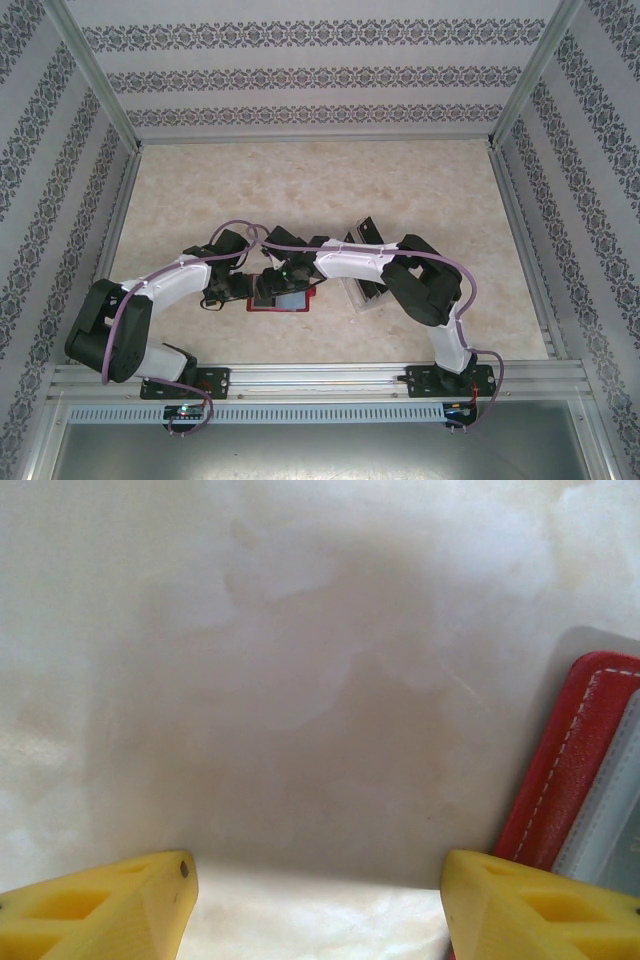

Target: Put the credit cards into the card holder

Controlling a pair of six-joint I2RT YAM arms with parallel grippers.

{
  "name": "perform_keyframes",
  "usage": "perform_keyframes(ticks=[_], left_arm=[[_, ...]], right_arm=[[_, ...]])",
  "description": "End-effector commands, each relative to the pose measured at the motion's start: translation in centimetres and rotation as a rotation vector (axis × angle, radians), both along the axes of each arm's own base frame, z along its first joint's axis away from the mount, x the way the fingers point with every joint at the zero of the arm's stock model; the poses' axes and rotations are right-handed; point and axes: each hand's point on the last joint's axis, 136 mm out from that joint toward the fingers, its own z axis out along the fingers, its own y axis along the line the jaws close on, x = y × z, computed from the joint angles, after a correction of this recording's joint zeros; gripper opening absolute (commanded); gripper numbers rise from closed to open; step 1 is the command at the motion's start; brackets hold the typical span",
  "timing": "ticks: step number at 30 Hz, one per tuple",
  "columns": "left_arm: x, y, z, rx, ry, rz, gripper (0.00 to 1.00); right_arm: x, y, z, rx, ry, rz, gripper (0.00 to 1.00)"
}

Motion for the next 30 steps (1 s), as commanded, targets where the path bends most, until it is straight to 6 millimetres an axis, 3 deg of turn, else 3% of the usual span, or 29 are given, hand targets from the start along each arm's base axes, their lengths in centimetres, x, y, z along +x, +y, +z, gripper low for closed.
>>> perform_keyframes(ticks=[1, 11, 17, 22, 30], left_arm=[[-0.6, -1.1, -2.0, -0.067, 0.029, 0.005, 0.68], [-0.7, -1.4, -2.1, -0.079, 0.033, 0.005, 0.67], [-0.6, -1.4, -1.9, -0.084, 0.028, 0.008, 0.67], [-0.3, -1.5, -1.4, -0.083, 0.014, 0.008, 0.67], [1.1, -0.8, 0.7, -0.054, -0.044, 0.021, 0.72]], right_arm=[[0.1, 0.9, 0.3, 0.026, 0.017, 0.002, 0.49], [-0.1, 2.0, -0.4, 0.029, 0.041, 0.021, 0.48], [0.1, 1.2, 1.6, 0.046, 0.006, 0.007, 0.48], [0.3, -0.6, 4.4, 0.055, -0.050, -0.027, 0.49], [0.1, -4.5, 3.8, -0.002, -0.061, -0.136, 0.49]])
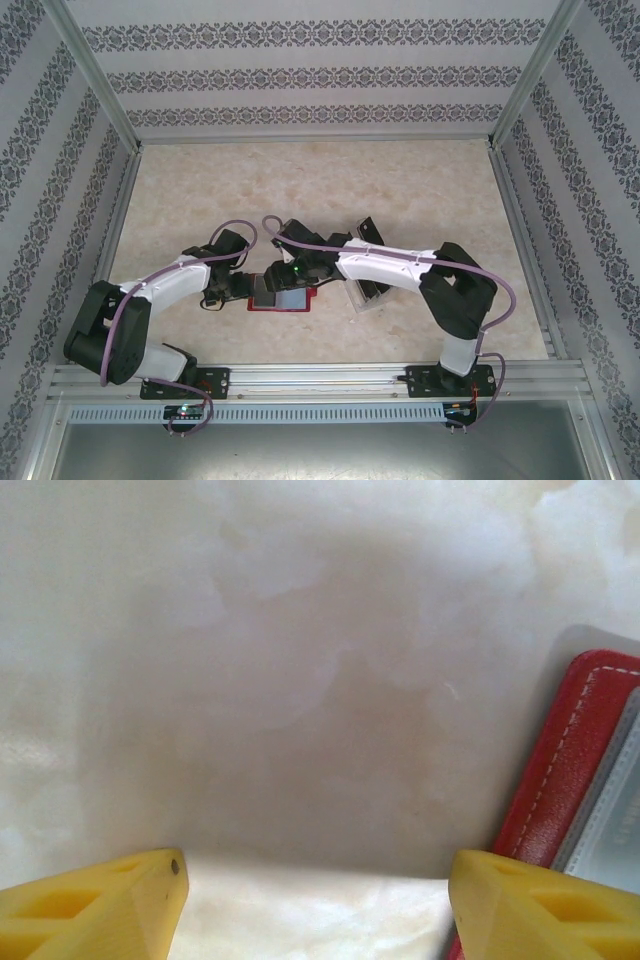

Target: Put the credit cards into the card holder

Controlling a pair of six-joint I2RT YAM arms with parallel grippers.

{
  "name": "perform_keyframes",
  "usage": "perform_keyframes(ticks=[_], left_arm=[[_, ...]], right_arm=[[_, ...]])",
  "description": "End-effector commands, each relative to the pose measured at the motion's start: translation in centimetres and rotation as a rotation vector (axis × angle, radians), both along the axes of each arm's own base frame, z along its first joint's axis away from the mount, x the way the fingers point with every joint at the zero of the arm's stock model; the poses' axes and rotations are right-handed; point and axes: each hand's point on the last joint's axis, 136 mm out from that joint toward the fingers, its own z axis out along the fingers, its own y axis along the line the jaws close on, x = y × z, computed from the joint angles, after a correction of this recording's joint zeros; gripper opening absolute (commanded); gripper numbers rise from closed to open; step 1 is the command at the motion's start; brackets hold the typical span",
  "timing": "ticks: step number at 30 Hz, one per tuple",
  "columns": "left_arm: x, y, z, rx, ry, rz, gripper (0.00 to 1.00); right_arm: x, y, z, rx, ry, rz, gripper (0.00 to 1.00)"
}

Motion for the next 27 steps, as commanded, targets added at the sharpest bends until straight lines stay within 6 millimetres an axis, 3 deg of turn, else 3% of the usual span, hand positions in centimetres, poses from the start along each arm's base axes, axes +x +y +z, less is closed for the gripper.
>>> perform_keyframes(ticks=[1, 10, 27], left_arm=[[1.1, -0.6, 0.7, -0.040, -0.042, 0.015, 0.73], [2.0, -0.5, 2.5, -0.045, -0.093, 0.014, 0.74], [-0.1, -1.9, -0.4, -0.119, -0.022, 0.008, 0.74]], right_arm=[[0.2, -2.0, -1.6, -0.061, 0.012, -0.077, 0.49], [-0.4, -3.8, -4.0, -0.109, 0.039, -0.124, 0.49], [0.1, -1.4, -5.6, -0.103, 0.076, -0.085, 0.49]])
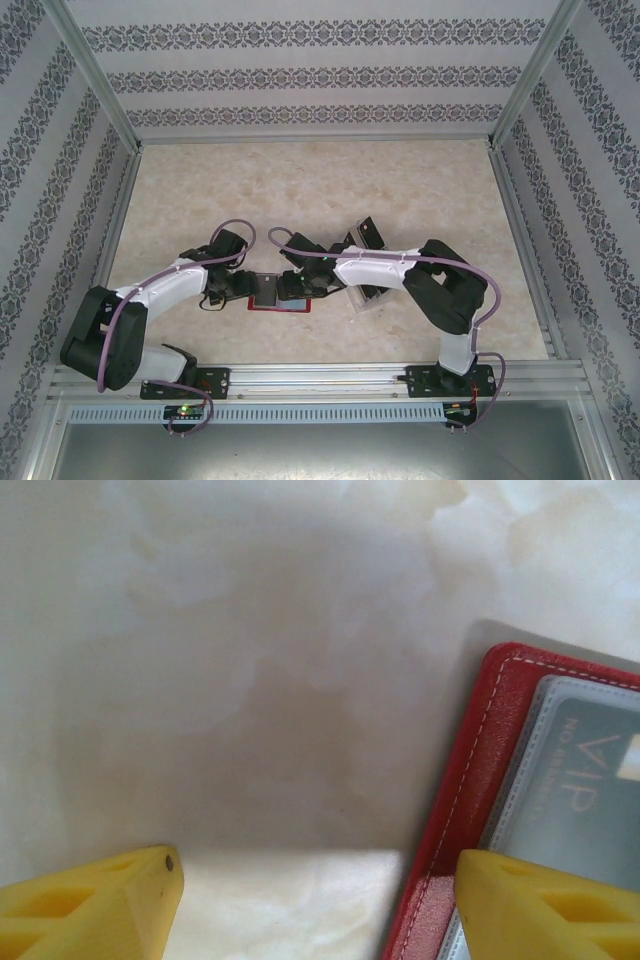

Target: Put the credit cards into the card holder

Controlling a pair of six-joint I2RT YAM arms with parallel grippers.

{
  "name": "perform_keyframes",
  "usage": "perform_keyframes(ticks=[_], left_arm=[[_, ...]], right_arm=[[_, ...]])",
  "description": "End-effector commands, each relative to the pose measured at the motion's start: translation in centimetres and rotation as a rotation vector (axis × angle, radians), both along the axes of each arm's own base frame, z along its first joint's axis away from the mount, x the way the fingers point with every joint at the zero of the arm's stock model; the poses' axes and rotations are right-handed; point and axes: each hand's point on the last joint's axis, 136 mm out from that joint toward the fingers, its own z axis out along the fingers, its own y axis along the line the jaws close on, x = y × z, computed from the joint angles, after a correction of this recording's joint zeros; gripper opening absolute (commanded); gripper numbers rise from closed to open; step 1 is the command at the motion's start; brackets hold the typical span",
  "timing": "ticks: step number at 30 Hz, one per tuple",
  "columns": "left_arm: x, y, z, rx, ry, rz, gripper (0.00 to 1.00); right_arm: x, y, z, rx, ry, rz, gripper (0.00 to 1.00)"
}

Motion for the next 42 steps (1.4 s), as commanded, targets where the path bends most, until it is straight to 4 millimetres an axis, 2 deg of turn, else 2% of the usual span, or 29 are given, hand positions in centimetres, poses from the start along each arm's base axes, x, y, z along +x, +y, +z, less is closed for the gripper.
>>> perform_keyframes(ticks=[1, 11, 22, 28, 38, 42], left_arm=[[-0.8, -0.5, -1.0, -0.025, 0.024, 0.010, 0.74], [-1.7, -1.1, -2.2, -0.049, 0.045, 0.019, 0.73], [-1.5, -1.3, -1.7, -0.058, 0.029, 0.034, 0.74], [-0.9, -0.3, -0.1, -0.028, -0.027, 0.088, 0.74], [0.4, 3.4, 4.5, -0.058, -0.206, 0.365, 0.74], [0.4, 5.1, 5.3, -0.076, -0.245, 0.466, 0.75]], right_arm=[[0.5, 0.8, -0.2, 0.006, 0.005, 0.011, 0.49], [1.2, 2.6, 0.4, 0.057, 0.006, 0.035, 0.49], [1.2, 5.0, 1.7, 0.155, 0.003, 0.089, 0.49], [1.2, 5.5, 2.0, 0.177, 0.004, 0.098, 0.49], [1.1, 6.5, 2.0, 0.181, 0.016, 0.123, 0.49], [1.0, 7.1, 2.2, 0.184, 0.019, 0.137, 0.49]])
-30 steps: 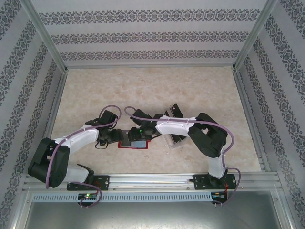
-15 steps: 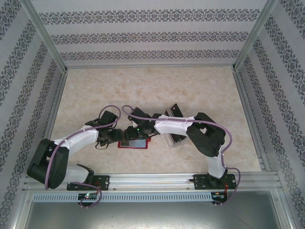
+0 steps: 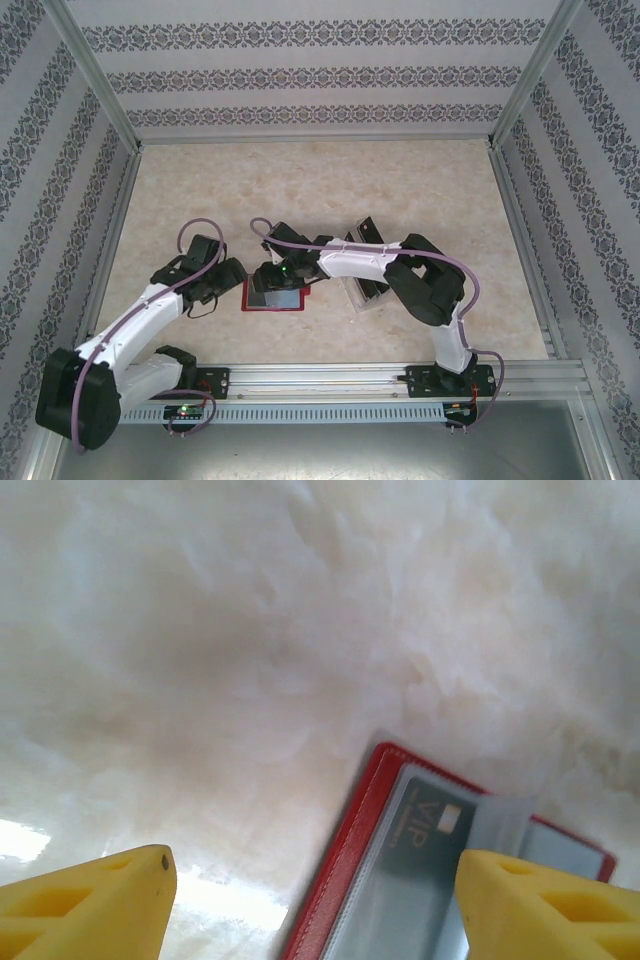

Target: Put the credit cards into the card holder

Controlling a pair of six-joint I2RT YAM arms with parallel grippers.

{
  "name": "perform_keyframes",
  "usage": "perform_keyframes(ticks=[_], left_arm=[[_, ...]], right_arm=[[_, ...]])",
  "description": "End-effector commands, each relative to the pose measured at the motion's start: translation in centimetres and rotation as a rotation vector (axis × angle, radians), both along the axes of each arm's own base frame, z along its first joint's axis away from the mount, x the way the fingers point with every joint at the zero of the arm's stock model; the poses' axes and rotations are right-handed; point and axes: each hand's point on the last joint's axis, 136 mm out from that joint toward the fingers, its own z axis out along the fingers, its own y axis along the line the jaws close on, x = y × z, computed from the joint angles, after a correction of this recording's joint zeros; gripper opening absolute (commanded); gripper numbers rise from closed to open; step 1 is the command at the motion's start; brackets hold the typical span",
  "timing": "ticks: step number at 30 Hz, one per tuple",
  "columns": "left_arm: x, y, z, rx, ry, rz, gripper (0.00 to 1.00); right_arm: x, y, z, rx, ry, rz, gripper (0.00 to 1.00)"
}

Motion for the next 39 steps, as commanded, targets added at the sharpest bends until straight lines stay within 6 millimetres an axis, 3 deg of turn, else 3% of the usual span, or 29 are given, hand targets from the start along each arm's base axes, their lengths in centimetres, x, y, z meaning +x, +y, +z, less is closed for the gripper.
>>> perform_keyframes(ticks=[1, 12, 19, 22, 25, 32, 39], left_arm=[[-0.8, 2.0, -0.3, -0.001, 0.016, 0.122, 0.75], [1.2, 1.6, -0.7, -0.105, 0.030, 0.120, 0.76], [3.5, 1.9, 0.5, -0.145, 0.000, 0.108, 0.76], [4.0, 1.7, 0.8, -0.150, 0.005, 0.077, 0.76], [4.1, 1.1, 0.6, -0.162, 0.011, 0.029, 0.75], [2.6, 0.4, -1.2, -0.180, 0.066, -0.012, 0.75], [0.9, -0.9, -2.8, -0.175, 0.126, -0.072, 0.75]], right_arm=[[-0.3, 1.0, 0.4, 0.011, -0.003, 0.042, 0.49], [-1.2, 2.7, 1.1, 0.008, 0.006, 0.094, 0.49], [-1.4, 3.7, 1.5, -0.005, 0.003, 0.109, 0.49], [-1.0, 2.8, 2.7, -0.024, -0.035, 0.089, 0.49], [-0.2, 0.6, 3.3, -0.055, -0.068, 0.029, 0.49], [1.1, -5.2, 1.9, -0.175, -0.082, -0.099, 0.51], [0.7, -5.6, 0.4, -0.187, -0.052, -0.099, 0.53]])
